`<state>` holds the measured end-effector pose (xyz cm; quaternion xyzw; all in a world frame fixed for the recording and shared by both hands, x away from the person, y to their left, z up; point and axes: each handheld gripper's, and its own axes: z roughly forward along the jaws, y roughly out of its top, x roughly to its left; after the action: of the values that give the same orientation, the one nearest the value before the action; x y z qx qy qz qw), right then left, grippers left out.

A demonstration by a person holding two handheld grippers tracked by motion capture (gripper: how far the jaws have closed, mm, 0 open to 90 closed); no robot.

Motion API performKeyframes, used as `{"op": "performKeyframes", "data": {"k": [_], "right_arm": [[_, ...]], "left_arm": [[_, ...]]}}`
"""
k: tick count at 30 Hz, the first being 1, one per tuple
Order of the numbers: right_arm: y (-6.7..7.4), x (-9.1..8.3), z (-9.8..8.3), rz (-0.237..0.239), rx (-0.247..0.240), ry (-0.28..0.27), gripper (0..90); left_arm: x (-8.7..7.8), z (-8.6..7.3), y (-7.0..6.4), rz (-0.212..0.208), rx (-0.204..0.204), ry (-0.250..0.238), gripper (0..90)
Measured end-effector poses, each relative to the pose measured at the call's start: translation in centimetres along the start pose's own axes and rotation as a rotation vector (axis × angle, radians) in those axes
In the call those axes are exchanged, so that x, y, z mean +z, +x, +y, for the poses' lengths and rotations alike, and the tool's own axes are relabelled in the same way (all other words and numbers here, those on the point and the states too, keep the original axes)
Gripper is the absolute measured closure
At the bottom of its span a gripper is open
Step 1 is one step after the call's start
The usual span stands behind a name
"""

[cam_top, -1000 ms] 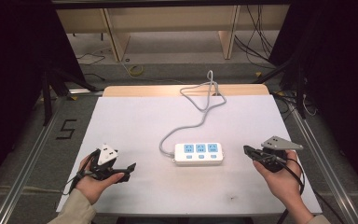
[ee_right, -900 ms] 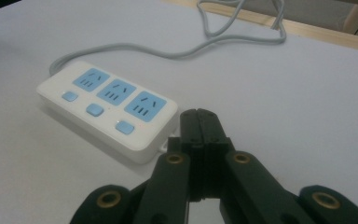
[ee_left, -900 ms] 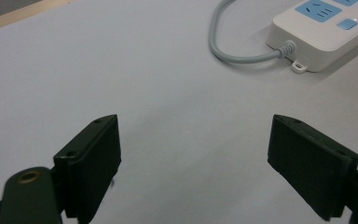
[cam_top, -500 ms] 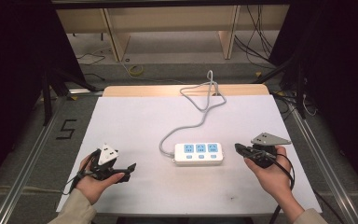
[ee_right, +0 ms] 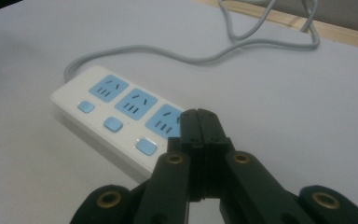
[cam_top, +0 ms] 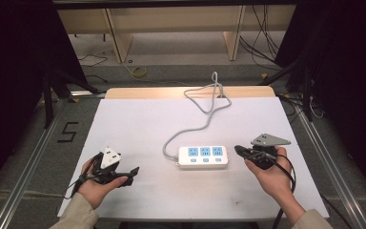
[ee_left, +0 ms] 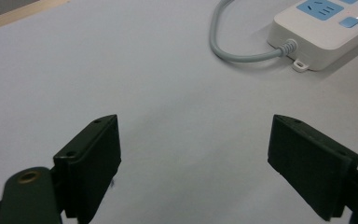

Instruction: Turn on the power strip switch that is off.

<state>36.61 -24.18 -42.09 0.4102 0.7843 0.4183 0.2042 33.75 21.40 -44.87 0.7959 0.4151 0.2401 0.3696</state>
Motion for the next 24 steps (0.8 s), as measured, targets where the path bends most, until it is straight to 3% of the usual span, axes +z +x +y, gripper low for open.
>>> {"op": "performKeyframes", "data": {"k": [24], "right_arm": [[1.3,2.1,1.1,0.057,-0.003,0.042,90.0]], "left_arm": [[0.0,0.0,0.0,-0.002,0.003,0.001,16.8]]}}
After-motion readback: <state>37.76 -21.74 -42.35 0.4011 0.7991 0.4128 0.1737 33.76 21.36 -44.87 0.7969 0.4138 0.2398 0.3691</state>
